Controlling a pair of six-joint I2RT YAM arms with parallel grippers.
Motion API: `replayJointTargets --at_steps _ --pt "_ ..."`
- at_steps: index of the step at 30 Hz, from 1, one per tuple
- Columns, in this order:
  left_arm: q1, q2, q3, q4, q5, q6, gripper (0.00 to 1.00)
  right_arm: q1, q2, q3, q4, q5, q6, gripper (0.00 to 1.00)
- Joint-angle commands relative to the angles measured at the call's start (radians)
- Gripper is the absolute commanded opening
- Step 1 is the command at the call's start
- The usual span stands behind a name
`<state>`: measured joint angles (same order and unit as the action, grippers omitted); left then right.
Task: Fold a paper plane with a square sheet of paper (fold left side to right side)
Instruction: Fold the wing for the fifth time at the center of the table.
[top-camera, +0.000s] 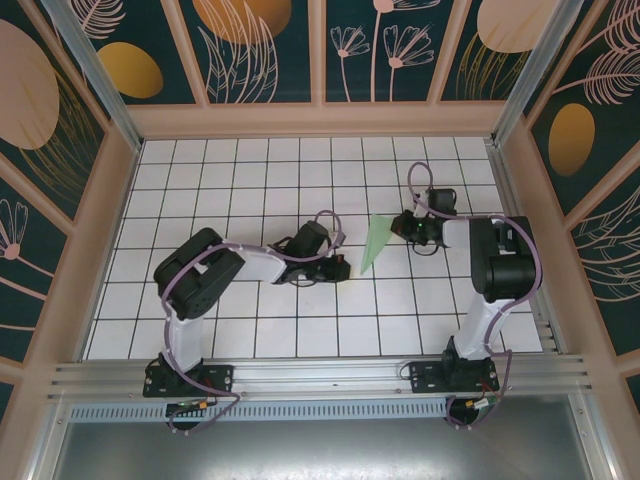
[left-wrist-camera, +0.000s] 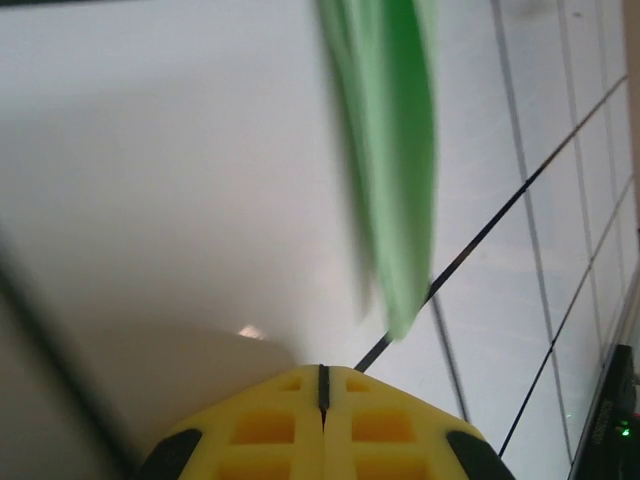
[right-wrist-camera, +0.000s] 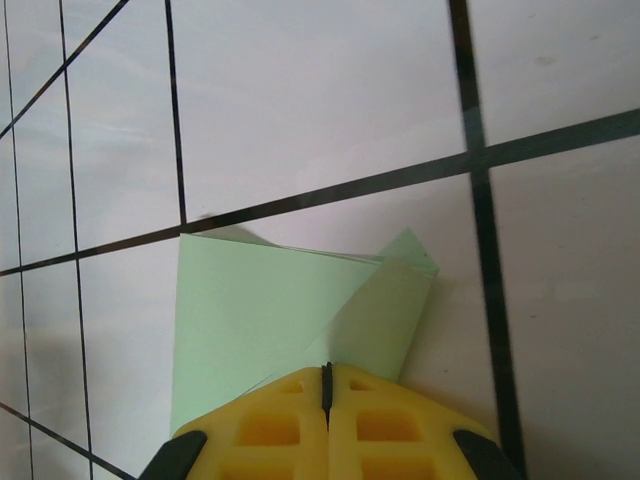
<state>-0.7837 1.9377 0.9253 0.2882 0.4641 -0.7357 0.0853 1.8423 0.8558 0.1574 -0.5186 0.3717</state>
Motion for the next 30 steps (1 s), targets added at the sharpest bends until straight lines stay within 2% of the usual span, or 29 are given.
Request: replayJointTargets --at_steps 1,3,6,11,13,23,30 --pt "0.042 -0.109 -0.023 -0.096 -0.06 0.034 0.04 0.042 0.0 -0.031 -0.061 -0.008 -0.012 0.0" --pt "0.041 -0.142 -0.004 -0.126 -0.056 0.065 0.05 0.067 -0.008 -0.051 -0.05 -0.006 0.004 0.0" --pt "0.036 -0.147 0.021 -0.104 0.012 0.086 0.06 0.107 -0.021 -0.079 -0.033 0.007 0.037 0.0" --pt "-0.024 -0.046 0.134 -0.088 0.112 0.116 0.08 0.146 -0.023 -0.081 -0.037 0.027 0.056 0.0" --pt "-0.04 -0.006 0.179 -0.085 0.117 0.111 0.08 0.151 -0.022 -0.075 -0.048 0.03 0.053 0.0" --pt "-0.043 0.15 0.333 -0.226 -0.025 0.174 0.1 0.162 -0.024 -0.06 -0.065 0.033 0.044 0.0" --pt "-0.038 0.166 0.312 -0.222 -0.122 0.163 0.1 0.164 -0.059 -0.051 -0.073 0.032 0.035 0.01"
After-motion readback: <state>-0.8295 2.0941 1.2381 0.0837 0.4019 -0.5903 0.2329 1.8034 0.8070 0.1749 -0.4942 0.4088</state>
